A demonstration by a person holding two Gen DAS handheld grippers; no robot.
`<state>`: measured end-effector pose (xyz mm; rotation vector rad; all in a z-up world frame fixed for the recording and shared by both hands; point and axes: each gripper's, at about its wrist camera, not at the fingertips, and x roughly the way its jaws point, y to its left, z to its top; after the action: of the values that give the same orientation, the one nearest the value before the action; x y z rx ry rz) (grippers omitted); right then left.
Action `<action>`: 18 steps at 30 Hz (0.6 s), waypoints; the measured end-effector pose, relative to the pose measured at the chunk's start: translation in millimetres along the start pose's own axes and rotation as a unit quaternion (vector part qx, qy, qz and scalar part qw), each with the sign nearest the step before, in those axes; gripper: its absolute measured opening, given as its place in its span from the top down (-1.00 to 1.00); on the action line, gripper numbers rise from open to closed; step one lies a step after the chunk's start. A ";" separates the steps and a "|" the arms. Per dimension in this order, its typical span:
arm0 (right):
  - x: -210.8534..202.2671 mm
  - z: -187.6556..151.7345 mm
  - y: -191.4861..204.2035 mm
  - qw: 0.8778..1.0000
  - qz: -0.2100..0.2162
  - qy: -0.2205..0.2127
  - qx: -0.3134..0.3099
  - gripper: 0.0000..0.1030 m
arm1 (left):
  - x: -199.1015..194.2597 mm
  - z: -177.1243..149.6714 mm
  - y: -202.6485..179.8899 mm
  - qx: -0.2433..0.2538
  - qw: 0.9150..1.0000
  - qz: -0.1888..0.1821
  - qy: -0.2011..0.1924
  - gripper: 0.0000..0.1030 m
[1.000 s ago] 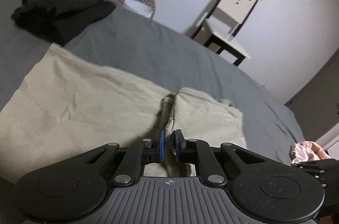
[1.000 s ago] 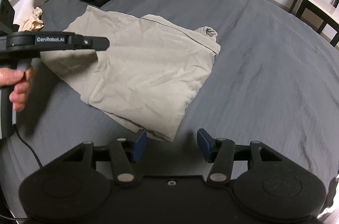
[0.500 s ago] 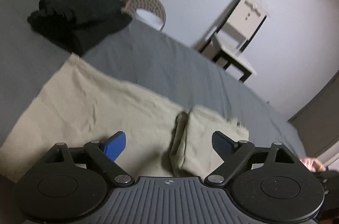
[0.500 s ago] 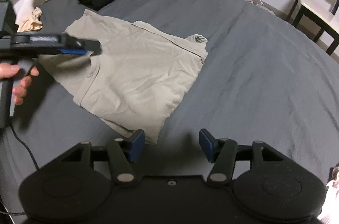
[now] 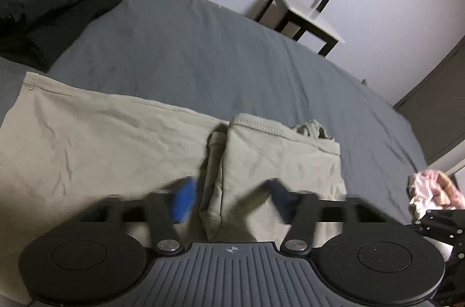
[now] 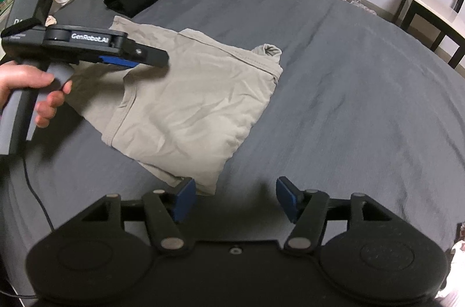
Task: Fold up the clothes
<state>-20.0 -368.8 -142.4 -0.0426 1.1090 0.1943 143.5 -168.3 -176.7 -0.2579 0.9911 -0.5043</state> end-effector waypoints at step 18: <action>-1.7 -20.5 51.4 0.982 -0.041 -0.031 -0.179 -0.31 | -33.3 26.8 -17.1 -0.043 0.996 -0.073 0.005 0.88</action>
<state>-48.0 -321.3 -146.8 -0.4006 0.9962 0.3179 146.5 -166.3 -130.8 -0.4082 1.0100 -0.5967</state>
